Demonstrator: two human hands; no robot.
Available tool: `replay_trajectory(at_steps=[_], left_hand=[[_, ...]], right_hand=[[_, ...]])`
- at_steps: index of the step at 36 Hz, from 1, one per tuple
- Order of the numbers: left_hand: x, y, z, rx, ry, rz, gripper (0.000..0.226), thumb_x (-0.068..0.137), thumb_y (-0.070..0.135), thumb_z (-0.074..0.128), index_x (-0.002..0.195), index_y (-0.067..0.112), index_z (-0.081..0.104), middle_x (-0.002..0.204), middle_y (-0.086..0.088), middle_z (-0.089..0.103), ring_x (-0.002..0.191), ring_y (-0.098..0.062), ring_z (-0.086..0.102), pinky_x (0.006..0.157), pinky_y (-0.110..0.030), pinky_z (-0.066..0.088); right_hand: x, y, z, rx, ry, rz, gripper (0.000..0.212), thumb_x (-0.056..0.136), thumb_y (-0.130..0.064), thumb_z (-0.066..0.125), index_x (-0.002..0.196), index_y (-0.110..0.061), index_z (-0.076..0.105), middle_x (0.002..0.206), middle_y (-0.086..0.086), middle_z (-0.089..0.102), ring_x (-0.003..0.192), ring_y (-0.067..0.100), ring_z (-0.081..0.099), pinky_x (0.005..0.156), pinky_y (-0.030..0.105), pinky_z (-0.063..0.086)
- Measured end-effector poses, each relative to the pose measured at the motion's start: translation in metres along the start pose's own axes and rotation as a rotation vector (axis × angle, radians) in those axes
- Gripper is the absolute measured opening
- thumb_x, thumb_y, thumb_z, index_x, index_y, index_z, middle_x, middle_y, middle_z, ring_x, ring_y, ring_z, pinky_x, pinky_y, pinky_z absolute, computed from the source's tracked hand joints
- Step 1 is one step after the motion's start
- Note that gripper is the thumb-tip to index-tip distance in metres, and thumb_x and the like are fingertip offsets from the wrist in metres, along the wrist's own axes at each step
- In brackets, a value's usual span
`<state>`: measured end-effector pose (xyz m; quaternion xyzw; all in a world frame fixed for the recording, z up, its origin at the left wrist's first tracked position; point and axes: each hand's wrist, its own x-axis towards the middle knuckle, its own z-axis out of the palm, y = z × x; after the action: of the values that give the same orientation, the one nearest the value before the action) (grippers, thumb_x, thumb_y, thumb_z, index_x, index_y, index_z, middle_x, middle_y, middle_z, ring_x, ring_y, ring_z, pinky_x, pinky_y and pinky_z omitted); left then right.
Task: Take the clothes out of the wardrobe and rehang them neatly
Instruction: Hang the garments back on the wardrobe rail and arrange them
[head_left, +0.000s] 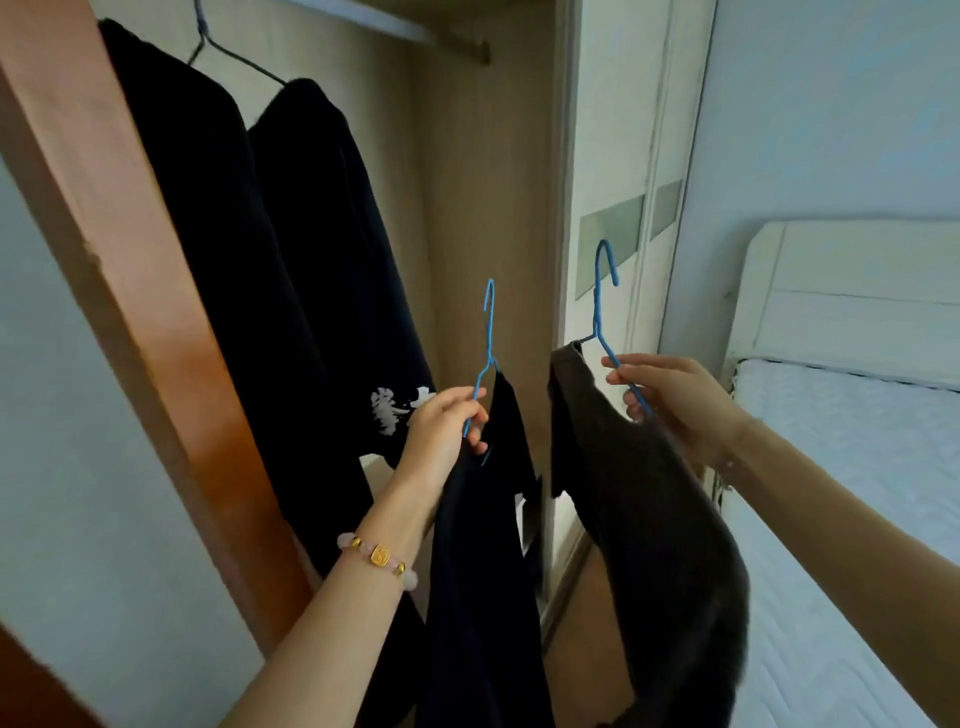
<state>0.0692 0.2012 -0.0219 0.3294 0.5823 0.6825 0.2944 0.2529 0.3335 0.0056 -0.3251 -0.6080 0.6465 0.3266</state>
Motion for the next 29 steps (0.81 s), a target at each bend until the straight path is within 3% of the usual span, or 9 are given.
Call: replay_trajectory(at_steps=[5, 12, 18, 22, 26, 29], left_hand=[[0.038, -0.004, 0.004, -0.001, -0.006, 0.041, 0.024, 0.096, -0.002, 0.042, 0.113, -0.001, 0.060, 0.070, -0.004, 0.053, 0.037, 0.000, 0.045, 0.042, -0.015, 0.045], [0.109, -0.016, 0.010, -0.022, 0.047, 0.041, 0.025, 0.096, -0.002, 0.042, 0.114, -0.003, 0.060, 0.070, -0.004, 0.054, 0.035, 0.000, 0.044, 0.040, -0.015, 0.045], [0.188, -0.025, 0.013, -0.076, 0.175, 0.049, 0.025, 0.095, -0.004, 0.041, 0.112, -0.005, 0.059, 0.070, -0.005, 0.052, 0.034, -0.001, 0.043, 0.039, -0.017, 0.044], [0.247, -0.007, 0.020, -0.150, 0.292, 0.077, 0.021, 0.094, -0.004, 0.041, 0.098, -0.002, 0.062, 0.069, -0.005, 0.050, 0.031, -0.003, 0.041, 0.036, -0.017, 0.043], [0.298, 0.029, 0.026, -0.210, 0.392, 0.159, 0.025, 0.094, -0.003, 0.043, 0.081, 0.006, 0.062, 0.060, -0.003, 0.055, 0.028, -0.004, 0.037, 0.034, -0.016, 0.042], [0.327, 0.059, 0.018, -0.217, 0.431, 0.240, 0.026, 0.094, -0.004, 0.041, 0.082, 0.005, 0.062, 0.047, 0.002, 0.054, 0.027, -0.005, 0.036, 0.034, -0.015, 0.042]], right_hand=[[0.038, -0.010, 0.001, 0.004, -0.008, -0.026, 0.016, 0.088, -0.006, 0.057, 0.094, -0.012, 0.070, 0.082, 0.005, 0.061, 0.067, 0.014, 0.051, 0.070, 0.027, 0.048], [0.127, 0.000, 0.005, 0.051, -0.071, 0.007, 0.018, 0.087, -0.001, 0.056, 0.101, -0.002, 0.068, 0.079, 0.008, 0.058, 0.055, 0.009, 0.051, 0.053, 0.017, 0.050], [0.233, 0.005, 0.010, 0.182, -0.210, 0.019, 0.016, 0.090, 0.000, 0.051, 0.086, 0.001, 0.067, 0.066, 0.007, 0.059, 0.041, 0.004, 0.052, 0.043, 0.013, 0.047], [0.304, -0.011, 0.013, 0.105, -0.266, -0.009, 0.016, 0.089, -0.006, 0.054, 0.083, -0.002, 0.068, 0.070, 0.001, 0.060, 0.041, 0.002, 0.050, 0.042, 0.012, 0.043], [0.373, -0.038, 0.027, 0.102, -0.377, -0.070, 0.021, 0.091, -0.004, 0.050, 0.101, 0.006, 0.065, 0.074, 0.004, 0.057, 0.036, 0.003, 0.045, 0.038, 0.013, 0.038], [0.415, -0.056, 0.049, 0.044, -0.493, -0.139, 0.017, 0.093, -0.011, 0.050, 0.094, -0.009, 0.066, 0.061, -0.003, 0.056, 0.037, 0.002, 0.048, 0.040, 0.011, 0.038]])
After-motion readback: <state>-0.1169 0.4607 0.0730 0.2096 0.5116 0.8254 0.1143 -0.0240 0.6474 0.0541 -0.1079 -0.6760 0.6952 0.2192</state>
